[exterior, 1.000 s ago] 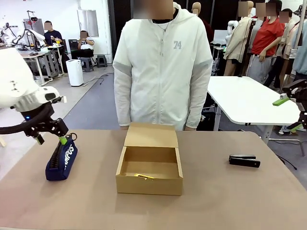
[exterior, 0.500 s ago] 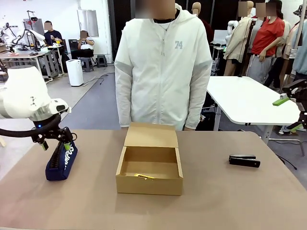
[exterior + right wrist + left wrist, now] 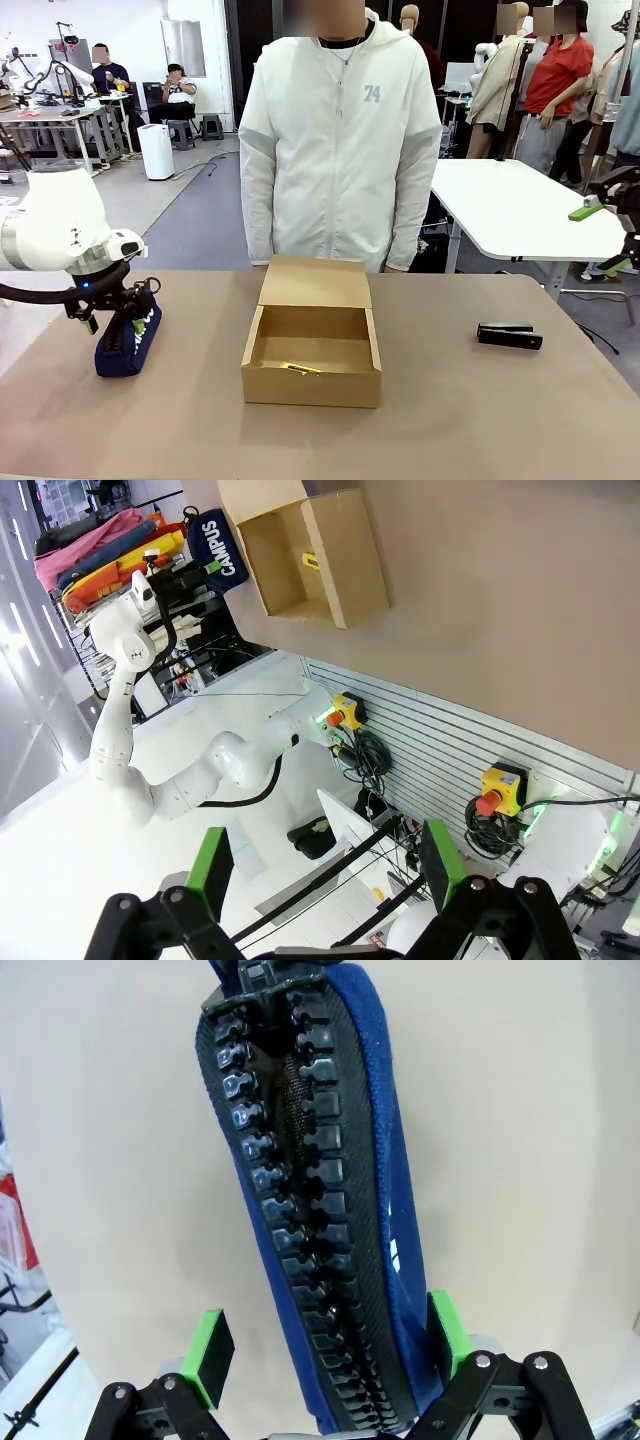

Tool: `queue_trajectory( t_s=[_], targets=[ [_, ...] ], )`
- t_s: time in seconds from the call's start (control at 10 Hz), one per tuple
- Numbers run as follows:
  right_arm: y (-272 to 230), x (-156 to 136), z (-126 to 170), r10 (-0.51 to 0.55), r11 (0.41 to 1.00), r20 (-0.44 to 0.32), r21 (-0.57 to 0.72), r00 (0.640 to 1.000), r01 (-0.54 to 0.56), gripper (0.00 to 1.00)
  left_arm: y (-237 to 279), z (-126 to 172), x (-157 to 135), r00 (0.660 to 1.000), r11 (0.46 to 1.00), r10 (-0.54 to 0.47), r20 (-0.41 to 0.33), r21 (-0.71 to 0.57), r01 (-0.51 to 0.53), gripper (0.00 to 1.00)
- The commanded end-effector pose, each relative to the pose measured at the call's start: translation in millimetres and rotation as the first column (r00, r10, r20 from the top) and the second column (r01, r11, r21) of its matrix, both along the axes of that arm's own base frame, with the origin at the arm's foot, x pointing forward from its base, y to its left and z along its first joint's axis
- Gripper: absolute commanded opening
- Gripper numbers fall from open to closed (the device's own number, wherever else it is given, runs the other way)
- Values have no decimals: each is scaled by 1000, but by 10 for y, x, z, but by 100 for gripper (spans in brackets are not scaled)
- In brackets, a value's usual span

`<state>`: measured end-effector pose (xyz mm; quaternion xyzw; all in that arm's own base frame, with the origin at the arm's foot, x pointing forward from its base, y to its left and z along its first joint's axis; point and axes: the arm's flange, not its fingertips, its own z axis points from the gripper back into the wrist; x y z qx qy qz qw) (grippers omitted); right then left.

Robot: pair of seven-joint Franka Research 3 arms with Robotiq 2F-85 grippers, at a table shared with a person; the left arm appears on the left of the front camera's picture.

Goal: Pack the items into the box.
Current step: Pick up the item indicated by the person and place it inside the Mailer Box.

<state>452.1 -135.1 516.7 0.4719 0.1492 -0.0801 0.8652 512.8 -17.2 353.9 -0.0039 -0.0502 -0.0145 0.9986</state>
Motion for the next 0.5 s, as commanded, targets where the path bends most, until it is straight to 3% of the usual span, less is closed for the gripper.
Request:
queue_trajectory(
  t_s=[0.0, 0.2, 0.4],
  targets=[
    [19, -8, 14, -4, 1000, 2, -10, 1000, 4, 100, -16, 42, -43, 999, 998, 30, 30, 53, -32, 100],
    [19, -8, 14, -4, 1000, 2, -10, 1000, 4, 100, 1, 53, -38, 998, 996, 41, 37, 75, -43, 0],
    [19, -8, 14, -4, 1000, 2, -10, 1000, 4, 100, -2, 15, -52, 998, 996, 46, 31, 77, -49, 0]
  ],
)
